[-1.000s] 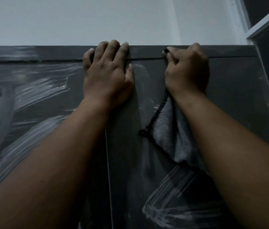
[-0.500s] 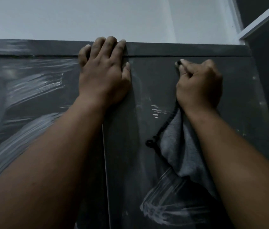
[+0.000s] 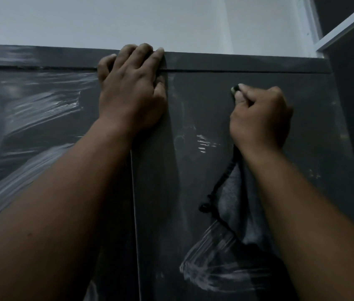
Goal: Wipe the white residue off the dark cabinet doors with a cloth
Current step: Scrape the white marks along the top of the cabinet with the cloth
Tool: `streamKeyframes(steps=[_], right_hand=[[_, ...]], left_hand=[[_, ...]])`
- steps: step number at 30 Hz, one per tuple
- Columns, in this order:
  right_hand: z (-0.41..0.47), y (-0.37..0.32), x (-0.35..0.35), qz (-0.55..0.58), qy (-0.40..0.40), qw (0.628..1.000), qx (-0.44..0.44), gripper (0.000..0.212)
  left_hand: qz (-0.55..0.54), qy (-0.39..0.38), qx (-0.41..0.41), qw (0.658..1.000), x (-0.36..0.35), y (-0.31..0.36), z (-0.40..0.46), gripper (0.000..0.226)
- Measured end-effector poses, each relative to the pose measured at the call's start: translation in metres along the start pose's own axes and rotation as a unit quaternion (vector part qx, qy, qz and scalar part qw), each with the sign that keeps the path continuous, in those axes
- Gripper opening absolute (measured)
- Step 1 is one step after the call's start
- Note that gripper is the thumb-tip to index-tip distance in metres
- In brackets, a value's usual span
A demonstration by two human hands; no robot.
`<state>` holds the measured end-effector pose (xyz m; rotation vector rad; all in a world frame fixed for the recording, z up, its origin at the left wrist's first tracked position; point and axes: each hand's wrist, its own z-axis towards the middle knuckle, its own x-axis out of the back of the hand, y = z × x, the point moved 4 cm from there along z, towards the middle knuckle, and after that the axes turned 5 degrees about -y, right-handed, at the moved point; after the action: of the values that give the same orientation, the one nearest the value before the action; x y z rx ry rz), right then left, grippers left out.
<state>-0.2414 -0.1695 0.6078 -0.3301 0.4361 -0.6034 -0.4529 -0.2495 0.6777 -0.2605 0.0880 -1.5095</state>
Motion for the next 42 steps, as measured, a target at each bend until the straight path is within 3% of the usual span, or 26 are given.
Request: streamKeyframes(steps=[6, 14, 21, 28, 35, 42], right_hand=[[-0.049, -0.025, -0.01, 0.003, -0.075, 0.988, 0.134, 0.019], [-0.007, -0.03, -0.014, 0.031, -0.015, 0.999, 0.024, 0.022], [-0.046, -0.067, -0.036, 0.046, -0.105, 0.976, 0.187, 0.019], [-0.007, -0.069, -0.04, 0.047, -0.046, 0.992, 0.108, 0.02], [-0.041, -0.08, -0.05, 0.057, -0.097, 0.974, 0.197, 0.019], [0.007, -0.085, -0.05, 0.045, -0.027, 0.993, 0.103, 0.022]], left_hand=[[-0.015, -0.009, -0.01, 1.0, 0.004, -0.005, 0.001, 0.061], [0.01, -0.027, 0.027, 0.999, 0.017, -0.026, -0.004, 0.064], [0.043, -0.021, 0.048, 0.998, 0.019, -0.033, -0.003, 0.054], [0.043, -0.012, 0.056, 0.997, 0.016, -0.042, -0.007, 0.06], [0.018, 0.003, 0.051, 0.999, 0.02, -0.042, -0.01, 0.056], [0.039, -0.018, 0.037, 0.998, 0.028, -0.044, -0.001, 0.054]])
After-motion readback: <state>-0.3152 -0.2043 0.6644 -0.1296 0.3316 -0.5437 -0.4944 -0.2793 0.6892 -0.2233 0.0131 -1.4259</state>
